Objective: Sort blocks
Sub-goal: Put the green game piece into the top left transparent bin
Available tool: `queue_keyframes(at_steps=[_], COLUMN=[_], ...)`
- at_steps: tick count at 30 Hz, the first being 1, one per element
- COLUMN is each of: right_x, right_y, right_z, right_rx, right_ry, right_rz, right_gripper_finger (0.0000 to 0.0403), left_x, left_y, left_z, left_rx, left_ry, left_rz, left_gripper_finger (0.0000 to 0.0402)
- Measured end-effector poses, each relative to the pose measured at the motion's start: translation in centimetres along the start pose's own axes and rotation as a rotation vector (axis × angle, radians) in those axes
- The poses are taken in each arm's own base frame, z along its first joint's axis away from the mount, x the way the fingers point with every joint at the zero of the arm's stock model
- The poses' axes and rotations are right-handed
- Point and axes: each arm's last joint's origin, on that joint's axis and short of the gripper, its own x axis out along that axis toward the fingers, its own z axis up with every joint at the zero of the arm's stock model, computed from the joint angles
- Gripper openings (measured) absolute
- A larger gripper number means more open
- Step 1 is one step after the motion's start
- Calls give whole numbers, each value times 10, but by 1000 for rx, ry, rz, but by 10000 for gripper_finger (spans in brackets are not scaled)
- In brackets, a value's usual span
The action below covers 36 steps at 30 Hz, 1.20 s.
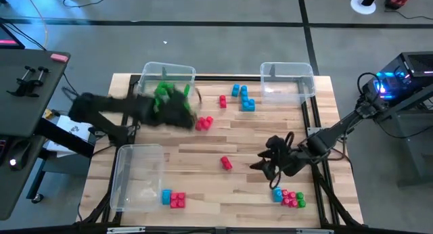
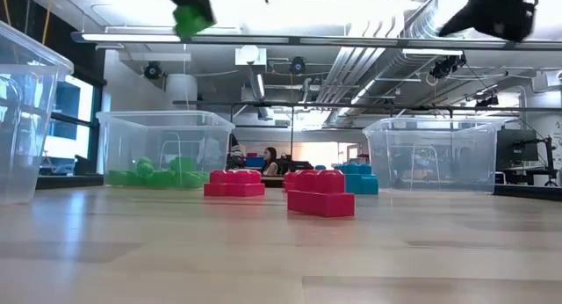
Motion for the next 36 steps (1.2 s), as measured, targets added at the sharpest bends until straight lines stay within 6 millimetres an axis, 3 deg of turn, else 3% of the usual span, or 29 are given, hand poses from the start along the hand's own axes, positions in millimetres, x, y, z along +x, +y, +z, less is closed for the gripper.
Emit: queue_keyframes(at_steps=[5,10,12,16,22,26,30,36], right_x=[6,14,16,19,22,24,26,28], right_y=[2,0,-1,-4,-10,-13,-14,-16], right_z=[18,42,51,62,71,75,77,86], right_rx=[99,210,243,295,319,320,230,193], right_ry=[-116,-230,-266,-313,-336,-314,-282,-243], right_rz=[30,59,70,85,64,73,87,148], right_gripper_finger=[192,192,192,192,192,192,192,192], left_x=[68,142,159,171,172,159,126,57], left_y=[72,129,146,165,172,162,131,69], left_z=[36,44,42,41,40,40,47,47], left_rx=[41,49,41,40,-32,-120,-104,101], left_ry=[120,235,280,304,334,346,254,20], left_rz=[165,148,123,36,-132,-426,-749,-940], left_gripper_finger=[82,86,112,176,229,236,237,238])
